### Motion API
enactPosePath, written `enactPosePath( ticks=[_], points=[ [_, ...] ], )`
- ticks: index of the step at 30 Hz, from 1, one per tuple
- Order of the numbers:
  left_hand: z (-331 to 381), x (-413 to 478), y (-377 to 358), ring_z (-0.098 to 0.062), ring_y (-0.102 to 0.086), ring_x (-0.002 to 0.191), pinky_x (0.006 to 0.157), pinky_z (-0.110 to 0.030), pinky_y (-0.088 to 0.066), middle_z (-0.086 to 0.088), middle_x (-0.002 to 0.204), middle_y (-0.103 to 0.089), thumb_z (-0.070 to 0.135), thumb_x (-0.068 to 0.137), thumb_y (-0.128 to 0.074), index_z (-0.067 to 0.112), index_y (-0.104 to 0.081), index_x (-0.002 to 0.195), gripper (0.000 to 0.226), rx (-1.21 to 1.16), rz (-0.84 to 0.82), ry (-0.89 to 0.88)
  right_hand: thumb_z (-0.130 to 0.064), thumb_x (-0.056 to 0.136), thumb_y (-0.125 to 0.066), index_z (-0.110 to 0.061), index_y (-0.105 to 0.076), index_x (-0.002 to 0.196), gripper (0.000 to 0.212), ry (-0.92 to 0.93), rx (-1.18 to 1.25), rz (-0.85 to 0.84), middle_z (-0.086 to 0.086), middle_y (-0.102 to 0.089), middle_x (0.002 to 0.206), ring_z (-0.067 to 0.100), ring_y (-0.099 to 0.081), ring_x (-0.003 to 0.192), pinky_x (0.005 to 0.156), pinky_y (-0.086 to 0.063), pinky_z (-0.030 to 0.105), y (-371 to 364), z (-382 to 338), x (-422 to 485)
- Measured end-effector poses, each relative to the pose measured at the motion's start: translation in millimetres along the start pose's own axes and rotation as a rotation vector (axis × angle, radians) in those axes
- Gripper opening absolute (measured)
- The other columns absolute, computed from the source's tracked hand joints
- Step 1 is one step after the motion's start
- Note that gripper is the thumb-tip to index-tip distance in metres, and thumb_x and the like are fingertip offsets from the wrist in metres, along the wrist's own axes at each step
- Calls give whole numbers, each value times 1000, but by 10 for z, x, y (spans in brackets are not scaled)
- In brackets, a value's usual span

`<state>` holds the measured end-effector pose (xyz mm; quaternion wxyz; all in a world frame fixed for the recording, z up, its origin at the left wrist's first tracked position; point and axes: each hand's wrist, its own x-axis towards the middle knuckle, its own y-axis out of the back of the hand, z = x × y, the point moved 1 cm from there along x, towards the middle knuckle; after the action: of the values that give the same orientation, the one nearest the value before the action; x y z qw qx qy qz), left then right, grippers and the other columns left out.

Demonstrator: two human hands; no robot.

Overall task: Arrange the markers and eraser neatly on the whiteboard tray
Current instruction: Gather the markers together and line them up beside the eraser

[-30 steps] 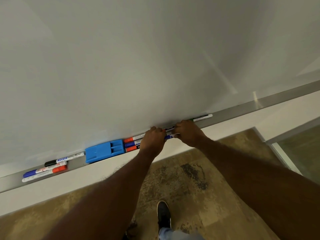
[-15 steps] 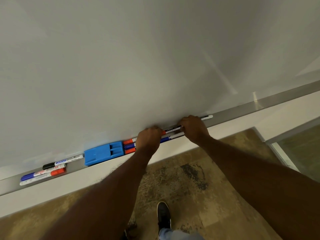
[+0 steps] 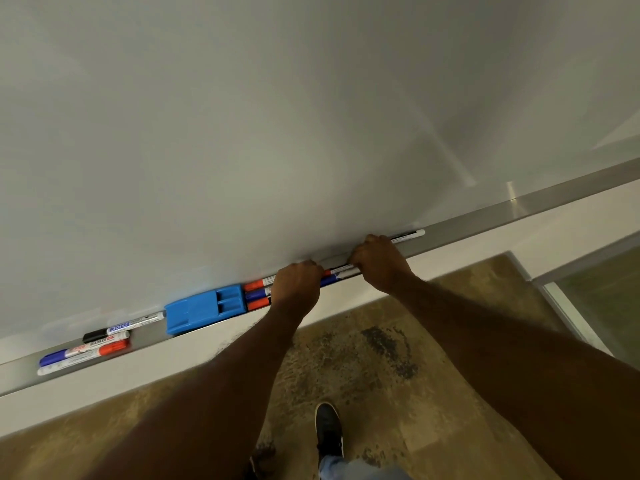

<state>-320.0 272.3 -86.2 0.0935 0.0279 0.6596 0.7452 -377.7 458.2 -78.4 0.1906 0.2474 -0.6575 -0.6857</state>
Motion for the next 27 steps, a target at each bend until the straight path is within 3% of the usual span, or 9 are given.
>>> enactPosePath(
  ticks=[5, 10, 14, 20, 27],
  points=[
    [-12, -21, 43, -22, -66, 79, 69, -35, -53, -3, 93, -69, 22, 93, -56, 21, -68, 101, 14, -5, 4, -16, -8, 88, -56, -21, -74, 109, 30, -18, 75, 31, 1, -74, 104, 25, -59, 99, 89, -48, 36, 4, 13, -28],
    [-29, 2, 95, -21, -64, 80, 67, -31, -46, -1, 95, -68, 20, 91, -57, 21, -67, 100, 14, -38, 30, -46, -5, 87, -57, -12, -76, 93, 22, -201, 214, 185, 9, -75, 90, 28, -63, 81, 77, -53, 39, 114, 229, -160],
    [0, 34, 137, -22, -64, 80, 70, -36, -56, -1, 98, -67, 19, 92, -53, 20, -67, 102, 17, -52, 39, -45, -14, 93, -57, -13, -74, 102, 20, -362, 247, 251, 8, -74, 96, 26, -64, 84, 82, -52, 41, 127, 546, -333],
    [175, 91, 192, -25, -66, 81, 68, -37, -56, -2, 102, -68, 19, 92, -53, 18, -69, 107, 21, -81, 89, -66, -19, 91, -57, -21, -69, 117, 29, -345, 200, 89, 8, -70, 108, 30, -64, 98, 90, -46, 42, 91, 694, -260],
    [265, 117, 225, -25, -66, 80, 67, -39, -57, -2, 99, -67, 20, 95, -48, 18, -68, 104, 22, -64, 82, -85, -23, 92, -55, -20, -70, 109, 23, -303, 112, 14, 6, -70, 104, 30, -64, 96, 87, -43, 37, 35, 686, -156]
  ],
)
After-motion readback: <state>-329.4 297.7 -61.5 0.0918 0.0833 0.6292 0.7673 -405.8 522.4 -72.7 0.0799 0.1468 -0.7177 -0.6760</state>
